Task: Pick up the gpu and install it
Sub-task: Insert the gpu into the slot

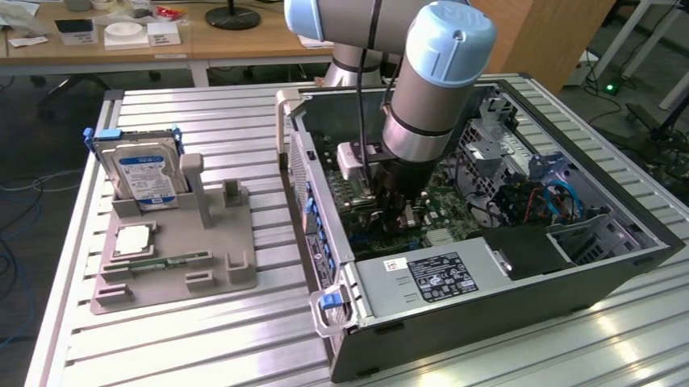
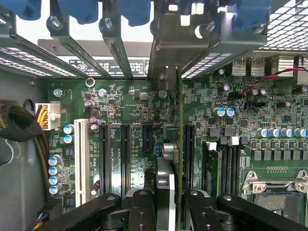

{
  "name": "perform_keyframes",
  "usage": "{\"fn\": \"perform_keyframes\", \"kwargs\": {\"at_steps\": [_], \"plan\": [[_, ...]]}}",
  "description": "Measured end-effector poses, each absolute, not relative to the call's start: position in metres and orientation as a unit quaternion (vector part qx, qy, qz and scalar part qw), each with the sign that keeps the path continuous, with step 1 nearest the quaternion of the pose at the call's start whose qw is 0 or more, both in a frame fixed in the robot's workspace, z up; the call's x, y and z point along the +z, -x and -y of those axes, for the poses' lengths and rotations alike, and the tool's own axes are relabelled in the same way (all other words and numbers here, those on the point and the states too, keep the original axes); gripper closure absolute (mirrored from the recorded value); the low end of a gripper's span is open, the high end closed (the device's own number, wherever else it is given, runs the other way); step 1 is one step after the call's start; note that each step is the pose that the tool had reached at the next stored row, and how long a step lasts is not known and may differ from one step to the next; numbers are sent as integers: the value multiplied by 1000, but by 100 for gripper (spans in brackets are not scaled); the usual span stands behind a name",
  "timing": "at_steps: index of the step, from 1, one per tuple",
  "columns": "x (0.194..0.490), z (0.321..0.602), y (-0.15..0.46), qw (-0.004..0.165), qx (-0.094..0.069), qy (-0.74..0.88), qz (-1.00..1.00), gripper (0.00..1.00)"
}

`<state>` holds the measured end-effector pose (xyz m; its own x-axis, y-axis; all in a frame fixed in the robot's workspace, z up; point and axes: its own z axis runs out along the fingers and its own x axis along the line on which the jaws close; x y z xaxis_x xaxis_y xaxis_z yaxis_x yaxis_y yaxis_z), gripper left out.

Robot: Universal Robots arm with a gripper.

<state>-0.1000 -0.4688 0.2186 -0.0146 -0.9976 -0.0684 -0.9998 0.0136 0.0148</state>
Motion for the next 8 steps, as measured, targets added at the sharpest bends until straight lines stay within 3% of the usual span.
{"fn": "perform_keyframes", "kwargs": {"at_steps": [8], "plan": [[229,469,100,19,29,702,-712,65]]}}
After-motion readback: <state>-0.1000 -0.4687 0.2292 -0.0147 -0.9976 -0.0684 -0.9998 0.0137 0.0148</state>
